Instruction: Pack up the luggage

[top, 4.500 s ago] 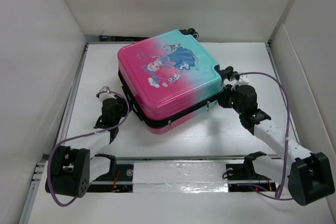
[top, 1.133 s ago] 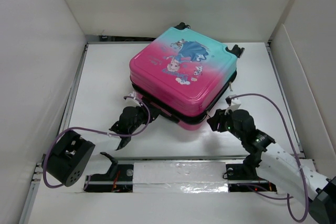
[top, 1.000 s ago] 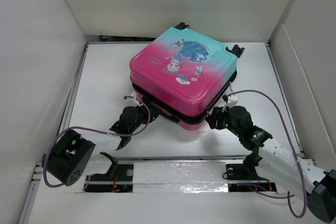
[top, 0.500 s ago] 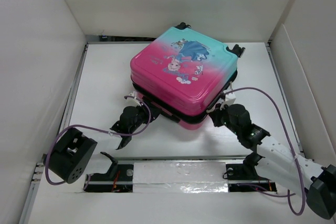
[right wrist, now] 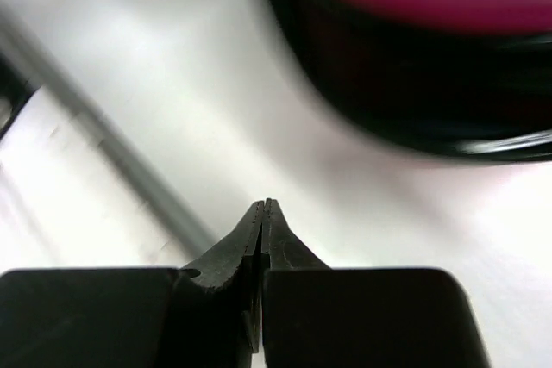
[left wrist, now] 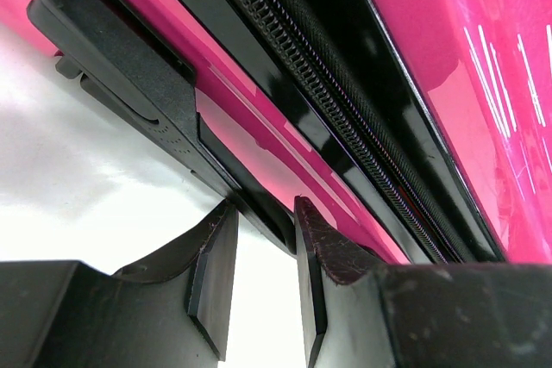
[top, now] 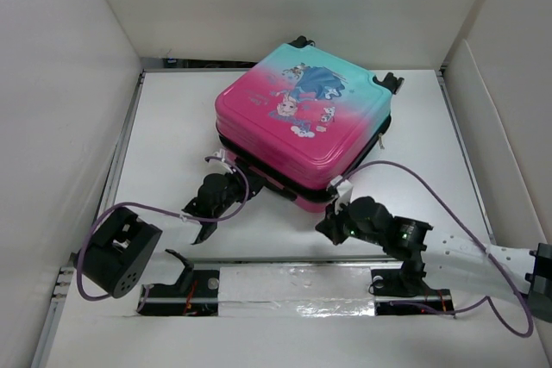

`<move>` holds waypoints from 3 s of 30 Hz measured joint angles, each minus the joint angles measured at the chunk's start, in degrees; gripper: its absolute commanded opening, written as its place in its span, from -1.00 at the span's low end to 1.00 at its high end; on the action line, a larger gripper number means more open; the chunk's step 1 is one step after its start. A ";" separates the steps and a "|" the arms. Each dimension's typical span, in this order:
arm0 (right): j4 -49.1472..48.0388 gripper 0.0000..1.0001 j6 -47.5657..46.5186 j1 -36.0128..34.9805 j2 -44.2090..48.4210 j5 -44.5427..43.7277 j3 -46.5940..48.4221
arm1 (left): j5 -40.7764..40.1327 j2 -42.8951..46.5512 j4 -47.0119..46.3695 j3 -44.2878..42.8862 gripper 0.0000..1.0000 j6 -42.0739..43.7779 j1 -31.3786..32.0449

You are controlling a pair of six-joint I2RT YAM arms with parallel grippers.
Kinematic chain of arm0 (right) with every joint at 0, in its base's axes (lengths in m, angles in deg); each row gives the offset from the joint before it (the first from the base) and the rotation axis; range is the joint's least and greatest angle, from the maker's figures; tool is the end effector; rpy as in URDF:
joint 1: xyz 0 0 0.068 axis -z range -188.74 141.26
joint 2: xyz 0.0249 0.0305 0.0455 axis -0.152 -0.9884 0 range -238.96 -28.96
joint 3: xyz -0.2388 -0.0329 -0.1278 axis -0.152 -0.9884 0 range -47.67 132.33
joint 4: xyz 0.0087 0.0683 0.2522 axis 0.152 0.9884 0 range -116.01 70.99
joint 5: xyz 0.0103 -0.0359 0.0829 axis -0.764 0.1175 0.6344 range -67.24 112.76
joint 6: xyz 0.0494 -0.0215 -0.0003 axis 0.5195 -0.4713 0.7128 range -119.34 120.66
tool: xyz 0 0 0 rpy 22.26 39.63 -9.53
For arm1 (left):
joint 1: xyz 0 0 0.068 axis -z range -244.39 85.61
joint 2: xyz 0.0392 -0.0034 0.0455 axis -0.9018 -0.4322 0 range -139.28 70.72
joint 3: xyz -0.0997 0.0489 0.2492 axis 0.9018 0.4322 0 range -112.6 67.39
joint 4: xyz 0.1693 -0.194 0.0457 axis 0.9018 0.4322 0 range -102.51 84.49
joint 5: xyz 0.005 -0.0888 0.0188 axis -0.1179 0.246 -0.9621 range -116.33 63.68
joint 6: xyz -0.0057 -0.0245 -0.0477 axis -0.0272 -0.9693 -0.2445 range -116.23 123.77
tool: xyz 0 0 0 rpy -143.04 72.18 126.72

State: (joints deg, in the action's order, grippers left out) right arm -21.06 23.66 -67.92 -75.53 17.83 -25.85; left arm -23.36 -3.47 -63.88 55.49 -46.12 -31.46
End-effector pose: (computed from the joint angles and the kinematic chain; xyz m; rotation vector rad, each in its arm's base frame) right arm 0.0954 0.1541 0.2031 -0.6258 2.0919 0.7625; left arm 0.1860 -0.1225 0.1578 -0.2393 1.8793 -1.0711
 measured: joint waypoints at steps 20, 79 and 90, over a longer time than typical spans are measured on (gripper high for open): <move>13.05 -0.39 3.74 14.91 8.63 -14.80 6.84 | -0.63 4.15 5.79 -0.26 -0.67 1.68 0.63; 0.57 -0.24 1.11 21.77 11.04 5.33 -3.67 | 7.63 0.74 7.26 -3.54 -0.33 2.86 1.49; 0.63 -0.08 -1.20 21.77 5.51 0.83 -1.99 | 7.21 0.44 6.54 -3.30 -0.38 2.23 1.49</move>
State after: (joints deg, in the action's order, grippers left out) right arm -20.43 22.46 -46.15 -70.02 18.66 -27.84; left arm -16.15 -3.04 -57.35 52.19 -43.89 -29.98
